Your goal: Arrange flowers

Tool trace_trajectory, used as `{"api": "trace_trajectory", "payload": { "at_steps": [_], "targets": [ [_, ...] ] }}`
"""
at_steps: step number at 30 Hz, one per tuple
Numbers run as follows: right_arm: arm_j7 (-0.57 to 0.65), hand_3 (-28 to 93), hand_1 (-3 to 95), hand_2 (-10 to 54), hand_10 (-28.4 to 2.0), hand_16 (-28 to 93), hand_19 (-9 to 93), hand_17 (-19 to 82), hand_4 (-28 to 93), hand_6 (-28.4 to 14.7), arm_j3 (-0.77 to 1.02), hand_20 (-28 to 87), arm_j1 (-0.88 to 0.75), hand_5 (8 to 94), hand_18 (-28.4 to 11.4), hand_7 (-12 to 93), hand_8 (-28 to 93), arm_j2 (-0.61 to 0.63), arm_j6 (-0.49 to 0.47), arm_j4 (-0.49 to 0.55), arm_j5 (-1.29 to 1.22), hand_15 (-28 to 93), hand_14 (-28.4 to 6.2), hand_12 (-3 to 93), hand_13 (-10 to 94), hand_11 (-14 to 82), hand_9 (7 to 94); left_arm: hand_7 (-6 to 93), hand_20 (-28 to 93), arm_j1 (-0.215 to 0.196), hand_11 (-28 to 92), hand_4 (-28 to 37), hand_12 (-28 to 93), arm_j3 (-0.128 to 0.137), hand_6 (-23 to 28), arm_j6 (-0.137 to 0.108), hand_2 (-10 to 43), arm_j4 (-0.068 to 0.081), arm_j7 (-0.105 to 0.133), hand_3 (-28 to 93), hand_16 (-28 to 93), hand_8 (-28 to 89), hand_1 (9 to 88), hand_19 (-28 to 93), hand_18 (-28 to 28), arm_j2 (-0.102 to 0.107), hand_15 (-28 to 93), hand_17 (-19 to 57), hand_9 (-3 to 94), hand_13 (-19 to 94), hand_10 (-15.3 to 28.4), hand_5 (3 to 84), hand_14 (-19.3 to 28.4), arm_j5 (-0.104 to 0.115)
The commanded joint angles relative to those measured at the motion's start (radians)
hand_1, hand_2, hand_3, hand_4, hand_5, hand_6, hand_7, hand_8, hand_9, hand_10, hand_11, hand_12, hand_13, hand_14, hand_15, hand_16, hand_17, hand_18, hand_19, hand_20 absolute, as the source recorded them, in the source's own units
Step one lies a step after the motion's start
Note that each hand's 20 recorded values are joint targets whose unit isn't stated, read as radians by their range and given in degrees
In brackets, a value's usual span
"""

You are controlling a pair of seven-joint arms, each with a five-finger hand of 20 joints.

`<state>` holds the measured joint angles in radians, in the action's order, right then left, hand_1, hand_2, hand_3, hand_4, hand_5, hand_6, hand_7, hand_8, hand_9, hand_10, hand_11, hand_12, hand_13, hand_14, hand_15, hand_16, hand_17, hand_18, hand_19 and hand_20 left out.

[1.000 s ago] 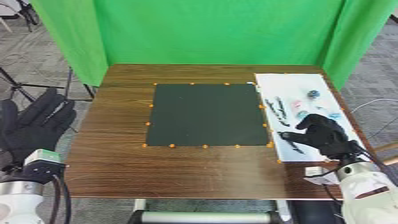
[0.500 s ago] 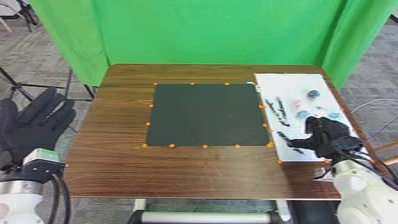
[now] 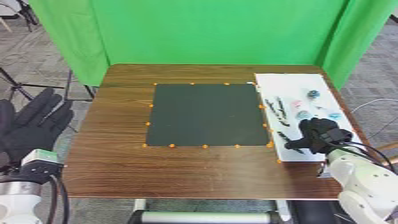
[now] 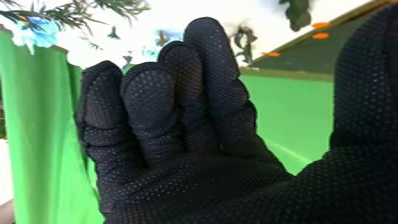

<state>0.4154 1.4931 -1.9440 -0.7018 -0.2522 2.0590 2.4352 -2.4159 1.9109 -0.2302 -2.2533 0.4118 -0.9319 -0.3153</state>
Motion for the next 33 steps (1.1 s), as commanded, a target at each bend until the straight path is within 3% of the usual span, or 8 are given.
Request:
{"api": "trace_trajectory", "payload": {
  "at_steps": [1,9,12,14,17,21,27,33],
  "targets": [
    [-0.010,65,23.4,-9.5,-18.1,44,83,38,-28,-5.6,-0.035,35,0.019,51.6,-22.4,62,-20,-0.007,-0.055,-0.009,0.005,75,-18.2,46.7,55,57.0,52.5,16.3,8,-0.024,22,-28.3,10,0.012,7.7,-0.018,9.3,-0.011,-0.001,69,-8,-9,19.4,26,13.3,-0.015,35,-4.7,30.2,21,14.9,37.8,15.6,0.001],
    [-0.029,75,32.1,-9.5,-16.3,42,83,38,-28,-4.7,-0.126,35,0.081,57.8,-22.2,55,-17,-0.029,-0.083,-0.046,0.021,74,-16.8,43.3,57,55.7,57.4,16.5,8,-0.016,22,-28.3,11,0.004,7.8,-0.021,8.8,-0.009,-0.005,70,-8,-9,20.1,26,13.3,-0.017,35,-4.6,30.5,21,14.9,38.0,15.6,0.003],
    [-0.026,73,38.5,-9.5,-15.6,42,84,39,-28,-3.0,-0.150,36,0.098,59.3,-22.1,52,8,-0.036,-0.110,-0.058,0.018,73,-15.9,42.2,58,54.6,60.8,16.7,8,-0.009,22,-28.3,11,0.001,7.7,-0.017,8.7,-0.006,-0.013,70,-8,-9,20.3,26,13.3,-0.018,36,-4.6,30.5,21,14.9,37.9,15.5,-0.002],
    [-0.020,70,44.9,-9.5,-14.8,42,85,40,-28,-1.8,-0.156,36,0.101,61.2,-21.9,53,15,-0.041,-0.125,-0.064,0.006,71,-14.8,44.8,61,52.2,63.5,16.7,8,-0.004,22,-28.3,10,-0.002,7.7,-0.014,8.7,-0.004,-0.017,70,-8,-9,20.3,26,13.3,-0.016,36,-4.5,30.5,21,14.9,37.9,15.5,-0.001],
    [-0.008,72,48.4,-9.5,-12.7,42,87,42,-27,-0.9,-0.158,36,0.104,64.8,-21.9,52,17,-0.048,-0.151,-0.073,-0.023,71,-13.4,54.8,65,43.7,69.2,16.8,8,0.003,22,-28.3,10,-0.003,7.7,-0.015,8.7,-0.001,-0.023,70,-8,-9,20.5,26,13.3,-0.016,36,-4.5,30.5,21,14.9,37.8,15.5,-0.003],
    [0.013,74,50.8,-9.5,-11.2,41,88,44,-26,-0.2,-0.154,36,0.096,67.7,-21.7,53,18,-0.050,-0.171,-0.079,-0.043,70,-12.8,60.7,67,37.4,73.2,16.9,8,0.004,22,-28.3,10,0.001,7.6,-0.011,8.7,0.000,-0.026,70,-8,-9,20.6,26,13.3,-0.014,36,-4.5,30.5,21,14.8,37.9,15.5,-0.003],
    [0.020,75,50.3,-9.5,-9.7,40,90,49,-21,-0.7,-0.114,33,0.045,69.8,-20.2,52,19,-0.050,-0.049,-0.077,-0.039,65,-9.5,61.0,74,32.3,79.1,16.9,8,0.010,22,-28.3,10,-0.004,7.6,-0.006,8.7,0.004,-0.034,70,-8,-9,20.8,26,13.3,-0.011,36,-4.5,30.5,21,14.8,37.8,15.5,-0.004],
    [0.040,78,47.5,-9.5,-9.0,42,92,52,-16,-1.3,-0.032,30,-0.029,70.4,-19.3,53,21,-0.053,0.094,-0.030,-0.054,62,-7.7,60.1,77,31.4,81.7,16.9,8,0.011,23,-28.3,10,0.001,7.7,-0.004,8.7,0.004,-0.027,70,-8,-9,20.8,26,13.3,-0.006,36,-4.5,30.6,21,14.8,37.9,15.5,-0.002]
  ]
}}
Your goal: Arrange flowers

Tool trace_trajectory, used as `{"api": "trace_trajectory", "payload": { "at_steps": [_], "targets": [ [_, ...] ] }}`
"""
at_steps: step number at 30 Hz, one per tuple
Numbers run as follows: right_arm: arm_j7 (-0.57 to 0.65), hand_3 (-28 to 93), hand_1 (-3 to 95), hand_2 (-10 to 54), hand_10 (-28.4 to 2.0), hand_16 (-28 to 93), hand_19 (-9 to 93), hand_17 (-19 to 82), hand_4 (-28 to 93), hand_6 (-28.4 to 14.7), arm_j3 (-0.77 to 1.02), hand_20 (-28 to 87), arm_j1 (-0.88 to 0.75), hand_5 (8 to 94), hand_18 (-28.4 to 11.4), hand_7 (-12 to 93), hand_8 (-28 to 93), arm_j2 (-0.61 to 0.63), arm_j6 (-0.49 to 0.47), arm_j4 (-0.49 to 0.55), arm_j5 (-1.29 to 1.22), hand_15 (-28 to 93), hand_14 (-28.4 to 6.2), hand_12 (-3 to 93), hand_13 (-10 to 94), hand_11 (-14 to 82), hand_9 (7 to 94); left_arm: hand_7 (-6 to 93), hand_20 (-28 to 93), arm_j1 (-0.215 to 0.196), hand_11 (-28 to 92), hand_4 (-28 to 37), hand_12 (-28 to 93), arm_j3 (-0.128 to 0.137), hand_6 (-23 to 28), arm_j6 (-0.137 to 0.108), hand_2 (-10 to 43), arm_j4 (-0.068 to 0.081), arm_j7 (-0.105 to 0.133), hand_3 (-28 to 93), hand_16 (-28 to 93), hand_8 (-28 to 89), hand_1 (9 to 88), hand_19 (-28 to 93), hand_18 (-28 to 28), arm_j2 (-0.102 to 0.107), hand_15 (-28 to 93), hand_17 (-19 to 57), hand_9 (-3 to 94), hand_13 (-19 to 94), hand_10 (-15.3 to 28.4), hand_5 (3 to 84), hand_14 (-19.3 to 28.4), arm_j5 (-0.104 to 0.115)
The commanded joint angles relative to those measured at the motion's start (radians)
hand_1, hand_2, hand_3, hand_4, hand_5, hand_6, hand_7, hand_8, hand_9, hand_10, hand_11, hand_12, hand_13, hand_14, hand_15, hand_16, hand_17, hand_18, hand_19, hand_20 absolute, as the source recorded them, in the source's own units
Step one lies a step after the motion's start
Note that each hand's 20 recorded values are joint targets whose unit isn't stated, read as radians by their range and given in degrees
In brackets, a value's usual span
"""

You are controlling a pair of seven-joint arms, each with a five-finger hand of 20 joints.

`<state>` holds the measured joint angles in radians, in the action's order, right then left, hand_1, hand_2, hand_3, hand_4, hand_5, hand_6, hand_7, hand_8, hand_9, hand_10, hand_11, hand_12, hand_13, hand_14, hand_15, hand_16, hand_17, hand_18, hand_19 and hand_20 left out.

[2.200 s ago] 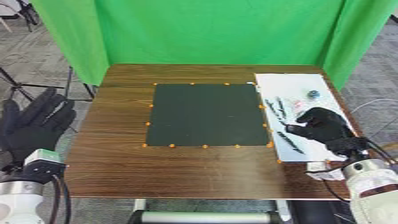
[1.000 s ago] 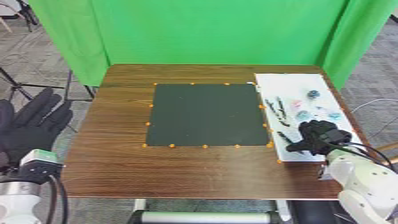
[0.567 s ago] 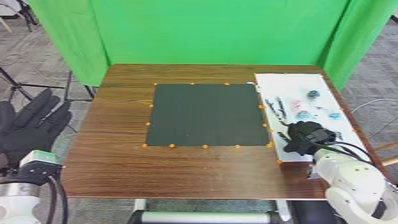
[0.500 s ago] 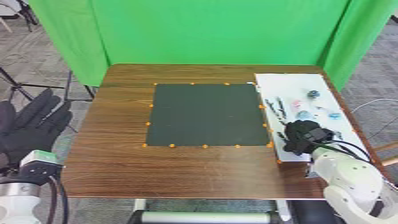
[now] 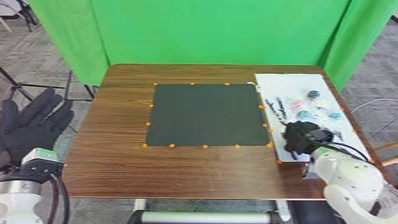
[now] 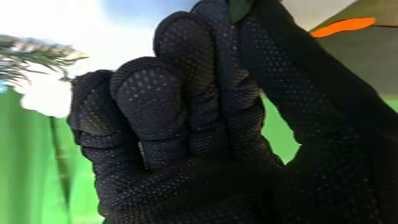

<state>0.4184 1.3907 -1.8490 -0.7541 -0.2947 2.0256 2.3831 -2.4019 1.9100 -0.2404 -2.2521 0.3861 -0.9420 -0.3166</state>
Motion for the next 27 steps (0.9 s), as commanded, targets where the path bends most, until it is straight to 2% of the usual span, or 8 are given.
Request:
{"api": "trace_trajectory", "payload": {
  "at_steps": [1,8,9,11,12,17,22,27],
  "targets": [
    [0.038,78,47.1,-9.5,-9.0,42,92,52,-16,-1.4,0.087,30,-0.139,70.4,-19.3,53,21,-0.003,0.164,0.014,-0.005,62,-7.7,60.2,77,31.6,81.9,16.9,8,-0.007,23,-28.3,10,0.003,7.7,0.007,8.7,0.002,-0.001,70,-8,-9,20.9,26,13.3,0.003,36,-4.5,30.5,21,14.8,37.9,15.5,0.000],
    [0.088,80,45.2,-9.5,-9.4,41,93,51,-12,-2.1,0.108,30,-0.105,70.7,-19.9,54,22,-0.026,0.276,0.099,-0.184,64,-9.0,61.4,77,32.5,82.5,17.0,8,-0.018,23,-28.3,10,0.013,7.7,-0.003,8.6,0.025,0.030,70,-8,-9,20.8,26,13.3,0.002,36,-4.5,30.5,21,14.8,37.9,15.5,0.042],
    [0.104,80,45.1,-9.5,-9.5,41,93,51,-12,-2.1,0.092,30,-0.074,70.9,-20.0,54,22,-0.032,0.275,0.109,-0.207,64,-9.2,61.4,77,32.7,82.5,17.0,8,-0.023,23,-28.3,10,0.007,7.7,-0.030,8.6,0.023,0.045,70,-8,-9,20.8,26,13.3,0.007,36,-4.6,30.5,21,14.8,37.9,15.5,0.077],
    [0.120,80,44.9,-9.5,-9.7,41,93,51,-12,-2.3,0.059,30,0.007,71.3,-20.1,54,22,-0.064,0.212,0.122,-0.270,65,-9.5,61.4,77,33.0,82.6,17.1,8,-0.049,23,-28.3,10,0.023,7.7,0.006,8.6,0.025,0.059,70,-8,-9,20.8,26,13.3,-0.013,36,-4.6,30.6,21,14.7,37.9,15.5,0.141],
    [0.123,80,44.9,-9.5,-9.8,41,93,51,-12,-2.3,0.055,31,0.024,71.5,-20.2,54,22,-0.075,0.191,0.124,-0.292,65,-9.6,61.5,77,33.2,82.5,17.1,8,-0.054,23,-28.3,10,0.024,7.7,-0.003,8.5,0.024,0.059,70,-8,-9,20.9,26,13.3,-0.015,36,-4.6,30.6,21,14.7,37.9,15.5,0.147],
    [0.125,80,45.1,-9.5,-10.2,41,93,51,-12,-2.5,-0.109,31,0.245,71.7,-20.4,53,23,-0.138,0.174,0.078,-0.384,65,-9.8,61.4,77,33.4,82.4,17.0,8,-0.101,23,-28.3,10,0.070,7.6,-0.015,8.6,0.021,0.052,70,-8,-9,21.0,27,13.3,-0.020,37,-4.6,30.7,21,14.8,37.9,15.4,0.141],
    [0.117,79,45.2,-9.5,-10.1,40,93,51,-12,-2.4,-0.300,32,0.460,71.9,-20.4,52,24,-0.231,0.179,-0.041,-0.475,65,-9.9,60.9,77,33.6,82.5,17.1,8,-0.148,23,-28.3,10,0.112,7.5,-0.025,8.9,0.007,0.073,69,-8,-9,20.7,26,13.3,-0.026,36,-4.5,30.7,21,14.9,37.8,15.3,0.151],
    [0.127,79,45.3,-9.5,-9.9,40,93,52,-11,-2.4,-0.443,32,0.598,71.9,-20.5,52,24,-0.328,0.139,-0.133,-0.502,65,-9.7,60.8,77,34.0,82.3,17.1,8,-0.133,23,-28.3,10,0.094,7.5,-0.026,8.8,0.015,0.062,70,-8,-9,20.4,26,13.3,-0.021,36,-4.5,30.7,21,14.9,37.7,15.3,0.155]
  ]
}}
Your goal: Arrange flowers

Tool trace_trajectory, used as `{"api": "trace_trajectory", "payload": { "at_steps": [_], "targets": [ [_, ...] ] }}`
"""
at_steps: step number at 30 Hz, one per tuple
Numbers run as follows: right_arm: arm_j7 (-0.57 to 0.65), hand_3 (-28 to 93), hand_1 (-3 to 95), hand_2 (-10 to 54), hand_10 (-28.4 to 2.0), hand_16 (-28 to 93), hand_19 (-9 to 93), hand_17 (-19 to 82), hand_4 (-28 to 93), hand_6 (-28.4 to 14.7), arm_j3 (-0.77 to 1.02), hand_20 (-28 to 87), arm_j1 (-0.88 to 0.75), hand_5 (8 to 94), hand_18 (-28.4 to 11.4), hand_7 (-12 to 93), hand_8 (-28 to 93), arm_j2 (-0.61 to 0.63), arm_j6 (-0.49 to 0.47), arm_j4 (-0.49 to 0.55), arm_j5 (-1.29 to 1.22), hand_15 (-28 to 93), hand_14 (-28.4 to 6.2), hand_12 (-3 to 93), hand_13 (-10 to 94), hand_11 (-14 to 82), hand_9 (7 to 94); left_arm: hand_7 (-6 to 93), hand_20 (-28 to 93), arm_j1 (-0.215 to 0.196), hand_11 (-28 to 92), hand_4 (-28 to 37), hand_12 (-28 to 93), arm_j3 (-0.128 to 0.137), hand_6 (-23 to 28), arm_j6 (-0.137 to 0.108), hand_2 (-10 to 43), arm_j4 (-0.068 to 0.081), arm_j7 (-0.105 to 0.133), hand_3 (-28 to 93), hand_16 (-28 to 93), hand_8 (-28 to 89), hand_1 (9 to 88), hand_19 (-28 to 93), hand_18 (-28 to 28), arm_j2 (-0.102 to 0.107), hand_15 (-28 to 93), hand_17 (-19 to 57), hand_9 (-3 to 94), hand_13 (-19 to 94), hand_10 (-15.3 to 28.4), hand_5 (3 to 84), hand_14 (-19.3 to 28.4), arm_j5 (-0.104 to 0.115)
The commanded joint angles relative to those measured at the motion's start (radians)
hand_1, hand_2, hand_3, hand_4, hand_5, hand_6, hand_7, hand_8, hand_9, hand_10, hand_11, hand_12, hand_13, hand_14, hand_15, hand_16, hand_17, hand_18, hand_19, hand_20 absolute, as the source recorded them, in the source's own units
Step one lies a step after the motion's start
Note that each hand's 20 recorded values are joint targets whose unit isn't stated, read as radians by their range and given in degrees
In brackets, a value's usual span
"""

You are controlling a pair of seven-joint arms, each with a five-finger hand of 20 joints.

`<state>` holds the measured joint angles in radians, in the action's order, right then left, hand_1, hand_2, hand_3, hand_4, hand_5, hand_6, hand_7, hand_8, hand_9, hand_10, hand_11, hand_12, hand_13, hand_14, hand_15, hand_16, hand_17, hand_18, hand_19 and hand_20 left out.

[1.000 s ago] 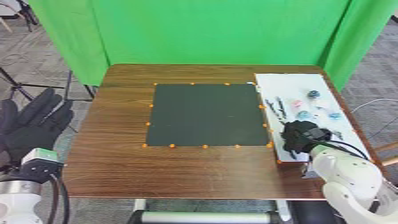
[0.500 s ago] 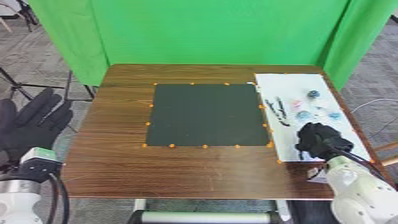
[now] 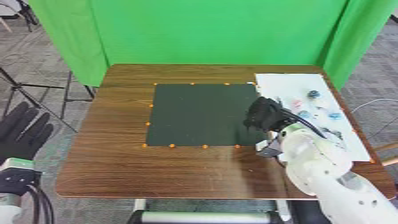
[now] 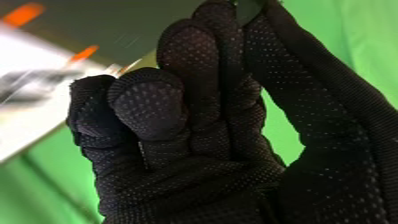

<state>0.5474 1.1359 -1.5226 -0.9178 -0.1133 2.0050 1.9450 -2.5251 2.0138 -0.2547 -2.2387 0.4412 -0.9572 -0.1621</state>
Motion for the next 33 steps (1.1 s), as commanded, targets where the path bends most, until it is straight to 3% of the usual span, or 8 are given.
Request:
{"api": "trace_trajectory", "payload": {
  "at_steps": [1,3,8,12,15,25,30,33],
  "targets": [
    [-0.002,79,45.2,-9.5,-9.9,40,93,52,-11,-2.3,-0.212,32,0.296,72.0,-20.6,52,24,-0.185,-0.062,-0.132,-0.077,65,-9.7,60.7,77,34.1,82.3,17.2,8,-0.003,23,-28.3,10,-0.023,7.4,-0.010,8.7,0.004,0.004,70,-8,-9,20.4,26,13.3,-0.001,36,-4.6,30.7,21,14.9,37.7,15.3,0.015],
    [-0.008,79,45.2,-9.5,-9.9,40,93,52,-11,-2.4,-0.242,32,0.339,71.9,-20.6,52,24,-0.226,-0.126,-0.165,-0.117,65,-9.7,60.7,77,34.1,82.3,17.3,8,0.005,23,-28.3,10,-0.043,7.4,0.005,8.7,0.005,0.008,70,-8,-9,20.5,26,13.3,0.004,36,-4.5,30.7,21,14.8,37.7,15.2,0.036],
    [-0.002,79,45.0,-9.5,-9.9,40,93,51,-12,-2.3,-0.360,32,0.433,71.7,-20.8,52,24,-0.297,-0.146,-0.266,-0.087,66,-9.8,60.8,77,34.3,82.0,17.4,8,0.021,23,-28.3,10,-0.065,7.4,0.006,8.6,0.011,-0.001,70,-8,-9,20.7,26,13.3,0.015,36,-4.5,30.8,22,14.6,37.7,15.1,0.016],
    [0.065,80,44.4,-9.5,-10.0,40,93,51,-11,-2.1,-0.407,32,0.485,71.8,-20.8,52,23,-0.350,-0.168,-0.338,-0.103,66,-10.0,60.6,77,34.3,82.2,17.4,8,0.038,23,-28.3,10,-0.087,7.3,0.019,8.4,0.014,-0.027,70,-8,-9,20.8,26,13.3,0.019,37,-4.5,30.9,22,14.4,37.6,14.9,0.007],
    [0.106,80,44.4,-9.5,-10.3,40,93,52,-12,-2.1,-0.441,32,0.517,72.1,-21.0,52,23,-0.383,-0.174,-0.396,-0.092,66,-10.1,60.5,77,34.3,82.3,17.5,8,0.048,23,-28.3,10,-0.097,7.2,0.016,8.4,0.017,-0.024,70,-8,-10,20.8,26,13.3,0.030,37,-4.5,30.9,22,14.4,37.5,14.8,0.014],
    [0.284,79,45.7,-9.5,-11.0,40,93,52,-12,-2.5,-0.515,32,0.550,72.6,-21.6,51,24,-0.436,-0.146,-0.466,-0.084,66,-10.7,60.1,77,34.6,82.1,17.7,8,0.071,24,-28.3,10,-0.094,7.1,0.020,8.4,0.023,-0.039,70,-8,-10,21.0,26,13.3,0.044,37,-4.4,30.9,22,14.5,37.5,14.9,0.004],
    [0.318,77,48.0,-9.5,-11.4,40,93,52,-13,-2.6,-0.523,32,0.527,72.4,-22.1,51,24,-0.460,-0.151,-0.485,-0.065,66,-11.1,59.3,77,35.2,81.6,17.6,8,0.096,23,-28.3,10,-0.105,7.3,0.026,8.5,0.031,-0.065,70,-9,-10,21.1,26,13.3,0.044,37,-4.6,30.8,22,14.8,37.5,15.1,-0.006],
    [0.313,76,48.4,-9.5,-11.5,39,93,52,-13,-2.5,-0.529,32,0.516,71.9,-22.2,51,23,-0.471,-0.133,-0.482,-0.053,66,-11.1,58.6,77,35.7,81.1,16.9,8,0.089,23,-28.3,10,-0.102,7.6,0.028,8.6,0.029,-0.059,70,-8,-9,21.2,27,13.4,0.046,37,-4.8,30.8,21,14.9,37.7,15.4,-0.005]
  ]
}}
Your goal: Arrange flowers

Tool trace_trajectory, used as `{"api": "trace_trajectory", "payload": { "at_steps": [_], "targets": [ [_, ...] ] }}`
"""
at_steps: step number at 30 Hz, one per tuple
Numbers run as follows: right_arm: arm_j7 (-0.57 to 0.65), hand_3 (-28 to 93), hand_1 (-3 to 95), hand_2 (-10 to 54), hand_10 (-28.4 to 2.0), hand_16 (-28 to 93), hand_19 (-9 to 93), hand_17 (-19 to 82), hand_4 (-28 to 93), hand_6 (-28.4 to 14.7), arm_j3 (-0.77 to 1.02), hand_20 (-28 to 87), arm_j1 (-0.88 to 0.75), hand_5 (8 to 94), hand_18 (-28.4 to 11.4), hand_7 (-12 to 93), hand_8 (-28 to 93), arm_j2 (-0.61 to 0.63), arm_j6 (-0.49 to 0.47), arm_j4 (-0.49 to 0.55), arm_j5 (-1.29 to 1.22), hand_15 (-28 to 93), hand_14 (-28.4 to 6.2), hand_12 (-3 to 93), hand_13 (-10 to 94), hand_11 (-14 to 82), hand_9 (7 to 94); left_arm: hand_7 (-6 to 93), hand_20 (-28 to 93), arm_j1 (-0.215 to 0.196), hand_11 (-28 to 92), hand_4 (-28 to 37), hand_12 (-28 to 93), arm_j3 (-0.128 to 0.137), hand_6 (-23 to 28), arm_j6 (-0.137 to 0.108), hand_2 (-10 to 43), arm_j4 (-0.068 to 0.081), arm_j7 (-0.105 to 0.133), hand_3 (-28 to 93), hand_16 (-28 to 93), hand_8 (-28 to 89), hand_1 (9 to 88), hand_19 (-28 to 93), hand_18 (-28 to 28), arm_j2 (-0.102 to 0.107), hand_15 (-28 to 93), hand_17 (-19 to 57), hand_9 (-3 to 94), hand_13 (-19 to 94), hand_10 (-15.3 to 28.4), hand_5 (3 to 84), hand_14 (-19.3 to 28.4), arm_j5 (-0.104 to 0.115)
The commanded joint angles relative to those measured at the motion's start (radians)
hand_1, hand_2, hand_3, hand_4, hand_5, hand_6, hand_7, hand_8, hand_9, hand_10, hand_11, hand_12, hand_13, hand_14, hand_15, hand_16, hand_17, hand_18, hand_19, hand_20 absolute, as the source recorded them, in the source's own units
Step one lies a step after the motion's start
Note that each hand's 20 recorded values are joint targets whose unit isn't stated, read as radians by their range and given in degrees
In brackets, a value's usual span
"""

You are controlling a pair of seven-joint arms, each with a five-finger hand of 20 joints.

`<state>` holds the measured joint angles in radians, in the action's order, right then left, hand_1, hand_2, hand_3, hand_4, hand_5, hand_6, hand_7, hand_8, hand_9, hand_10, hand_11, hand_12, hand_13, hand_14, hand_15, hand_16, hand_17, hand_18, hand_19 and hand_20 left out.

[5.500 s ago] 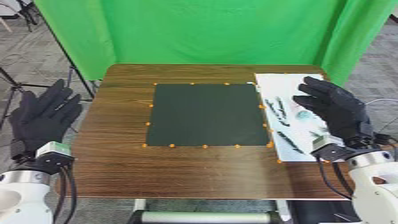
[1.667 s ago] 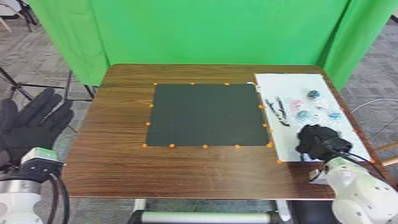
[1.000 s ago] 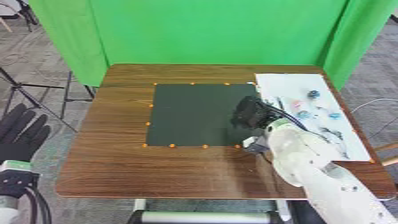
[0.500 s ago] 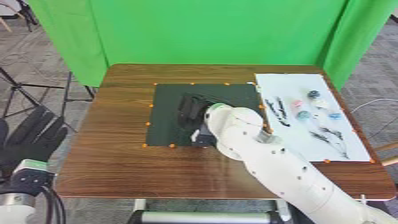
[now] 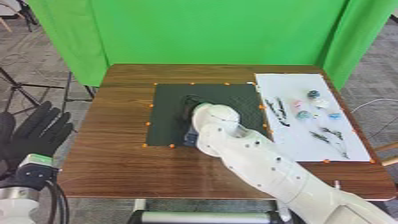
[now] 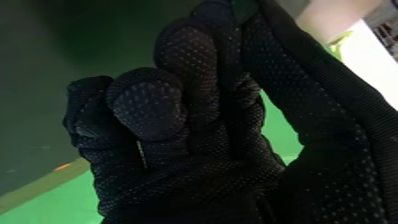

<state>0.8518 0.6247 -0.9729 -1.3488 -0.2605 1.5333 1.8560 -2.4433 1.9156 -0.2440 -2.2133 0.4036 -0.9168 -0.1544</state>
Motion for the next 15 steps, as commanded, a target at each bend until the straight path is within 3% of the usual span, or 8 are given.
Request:
{"api": "trace_trajectory", "payload": {
  "at_steps": [1,5,7,15],
  "targets": [
    [0.005,75,48.6,-9.5,-11.6,39,93,52,-13,-2.4,-0.020,32,-0.035,71.9,-22.2,51,23,-0.041,0.016,-0.008,0.037,66,-11.1,58.3,77,36.0,80.9,16.8,9,0.010,23,-28.3,10,-0.007,7.7,0.015,8.6,0.006,-0.019,70,-8,-9,21.2,27,13.5,0.009,37,-4.8,30.7,21,15.1,37.7,15.4,-0.010],
    [-0.029,74,49.8,-9.5,-11.5,39,93,52,-14,-2.4,-0.028,32,-0.048,71.5,-22.2,51,22,-0.033,0.043,-0.003,0.050,66,-11.1,57.7,76,36.8,80.2,16.5,9,0.024,22,-28.3,10,-0.017,7.9,0.009,8.6,0.009,-0.025,70,-8,-9,21.3,26,13.5,0.000,37,-4.9,30.7,21,15.4,37.9,15.6,-0.016],
    [-0.035,73,50.6,-9.5,-11.5,39,93,51,-16,-2.5,-0.030,31,-0.051,70.8,-22.0,51,22,-0.034,0.069,-0.012,0.057,66,-11.0,57.3,76,36.4,79.5,16.2,9,0.026,22,-28.3,10,-0.018,8.1,0.004,8.8,0.011,-0.022,70,-8,-9,21.4,27,13.5,0.004,37,-5.0,30.6,21,15.7,38.0,15.9,-0.008],
    [-0.007,72,51.4,-9.5,-11.1,38,93,50,-16,-2.2,-0.048,29,-0.064,69.8,-22.0,53,20,-0.039,0.134,-0.011,0.095,66,-11.0,56.6,75,36.6,79.1,15.3,9,0.015,22,-28.3,11,-0.016,8.6,0.004,9.0,0.002,-0.022,70,-7,-9,21.6,27,13.6,0.001,37,-5.3,30.7,21,15.9,38.5,16.4,-0.015]
  ]
}}
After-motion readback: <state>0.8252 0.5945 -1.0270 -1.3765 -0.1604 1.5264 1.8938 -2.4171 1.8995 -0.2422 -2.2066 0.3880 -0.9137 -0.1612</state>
